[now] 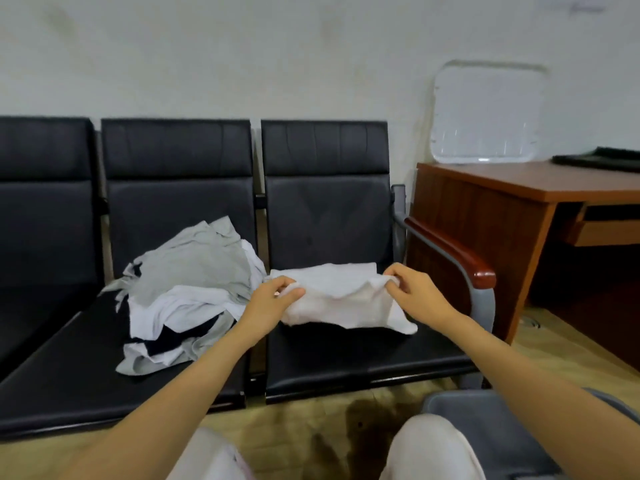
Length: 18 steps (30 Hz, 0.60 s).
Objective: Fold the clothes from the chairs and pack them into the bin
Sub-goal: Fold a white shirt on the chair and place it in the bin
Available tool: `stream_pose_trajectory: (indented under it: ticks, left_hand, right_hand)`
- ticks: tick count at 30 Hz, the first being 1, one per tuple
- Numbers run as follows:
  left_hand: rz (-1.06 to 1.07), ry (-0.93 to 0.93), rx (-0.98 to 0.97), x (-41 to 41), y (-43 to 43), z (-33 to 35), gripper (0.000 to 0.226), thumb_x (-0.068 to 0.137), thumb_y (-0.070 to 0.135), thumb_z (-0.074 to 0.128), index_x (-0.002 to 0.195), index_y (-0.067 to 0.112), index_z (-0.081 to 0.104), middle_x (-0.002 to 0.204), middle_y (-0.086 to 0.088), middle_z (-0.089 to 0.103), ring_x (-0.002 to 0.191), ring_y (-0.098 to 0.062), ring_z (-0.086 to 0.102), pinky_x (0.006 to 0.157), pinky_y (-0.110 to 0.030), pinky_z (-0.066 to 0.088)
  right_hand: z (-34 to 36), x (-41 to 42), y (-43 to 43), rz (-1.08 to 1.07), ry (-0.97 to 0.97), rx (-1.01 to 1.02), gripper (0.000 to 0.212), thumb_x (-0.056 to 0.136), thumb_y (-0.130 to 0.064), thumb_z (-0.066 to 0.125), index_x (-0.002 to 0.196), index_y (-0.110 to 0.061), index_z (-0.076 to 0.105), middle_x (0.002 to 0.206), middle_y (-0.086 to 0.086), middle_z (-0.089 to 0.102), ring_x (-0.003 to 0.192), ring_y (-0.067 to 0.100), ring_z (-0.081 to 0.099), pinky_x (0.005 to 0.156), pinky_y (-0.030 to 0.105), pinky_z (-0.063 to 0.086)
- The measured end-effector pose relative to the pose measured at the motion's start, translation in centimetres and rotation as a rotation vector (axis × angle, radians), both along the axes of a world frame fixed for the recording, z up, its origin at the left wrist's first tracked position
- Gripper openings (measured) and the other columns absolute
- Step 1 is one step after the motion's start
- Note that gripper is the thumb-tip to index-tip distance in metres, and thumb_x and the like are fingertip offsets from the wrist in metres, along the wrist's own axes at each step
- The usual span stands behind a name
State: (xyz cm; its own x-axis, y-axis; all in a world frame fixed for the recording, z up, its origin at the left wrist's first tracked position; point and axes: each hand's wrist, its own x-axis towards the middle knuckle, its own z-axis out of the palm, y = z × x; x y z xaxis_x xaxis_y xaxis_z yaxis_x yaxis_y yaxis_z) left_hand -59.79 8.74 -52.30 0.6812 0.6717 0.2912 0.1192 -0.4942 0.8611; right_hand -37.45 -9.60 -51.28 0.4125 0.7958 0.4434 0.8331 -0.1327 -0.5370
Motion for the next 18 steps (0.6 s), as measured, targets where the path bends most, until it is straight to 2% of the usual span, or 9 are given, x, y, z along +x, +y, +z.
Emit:
stream_pose_trajectory:
  ticks: [2, 6, 9, 12, 16, 18]
  left_hand:
    - [-0.040, -0.057, -0.010, -1.1, -1.5, 2.5, 0.015, 0.090, 0.031, 0.064, 0.094, 0.017, 0.069, 0.094, 0.001, 0.067, 0.088, -0.010, 0.060, 0.080, -0.023, 0.045]
    - [-0.089, -0.120, -0.064, -2.0, -2.6, 5.9, 0.013, 0.091, 0.028, 0.063, 0.097, 0.020, 0.071, 0.098, 0.004, 0.070, 0.092, -0.011, 0.064, 0.078, -0.023, 0.049]
    - [-0.063, -0.106, -0.121, -1.4, -1.0, 6.0, 0.013, 0.093, 0.024, 0.061, 0.103, 0.019, 0.069, 0.101, 0.001, 0.068, 0.094, -0.015, 0.063, 0.075, -0.024, 0.049]
    - [0.044, -0.038, -0.167, 0.3, 1.4, 4.2, 0.016, 0.093, 0.021, 0.060, 0.108, 0.016, 0.057, 0.107, -0.006, 0.061, 0.095, -0.019, 0.059, 0.075, -0.028, 0.050]
    - [0.190, -0.014, -0.124, 3.6, 4.8, 1.9, 0.010, 0.093, 0.010, 0.057, 0.089, 0.014, 0.049, 0.092, -0.005, 0.054, 0.086, -0.019, 0.051, 0.068, -0.023, 0.041]
    - [0.204, -0.023, -0.068, 5.7, 6.9, 1.7, 0.021, 0.094, 0.003, 0.050, 0.077, 0.015, 0.054, 0.083, 0.000, 0.053, 0.082, -0.017, 0.050, 0.066, -0.020, 0.039]
  right_hand:
    - [3.1, -1.0, -0.9, -0.009, 0.035, 0.046, 0.011, 0.097, -0.018, 0.048, 0.091, -0.015, 0.057, 0.083, 0.010, 0.063, 0.077, 0.028, 0.059, 0.070, 0.040, 0.049]
    - [6.7, -1.7, -1.4, -0.028, 0.050, 0.051, 0.011, 0.098, -0.020, 0.051, 0.098, -0.016, 0.061, 0.092, -0.001, 0.065, 0.085, 0.014, 0.063, 0.076, 0.028, 0.051]
    - [6.8, -1.2, -0.4, -0.075, 0.035, -0.030, 0.011, 0.098, -0.022, 0.051, 0.101, -0.018, 0.060, 0.096, -0.002, 0.064, 0.085, 0.011, 0.061, 0.077, 0.022, 0.047]
    - [5.2, -0.1, 1.7, -0.134, 0.044, -0.084, 0.009, 0.099, -0.021, 0.049, 0.101, -0.019, 0.058, 0.095, -0.001, 0.061, 0.080, 0.009, 0.058, 0.072, 0.018, 0.044]
    - [2.8, 2.5, 5.4, -0.195, 0.111, -0.124, 0.011, 0.100, -0.021, 0.047, 0.103, -0.017, 0.056, 0.097, 0.002, 0.060, 0.083, 0.015, 0.058, 0.078, 0.026, 0.049]
    - [2.6, 4.4, 7.7, -0.220, 0.142, -0.103, 0.011, 0.101, -0.021, 0.045, 0.101, -0.016, 0.055, 0.096, 0.004, 0.060, 0.080, 0.015, 0.058, 0.072, 0.022, 0.047]
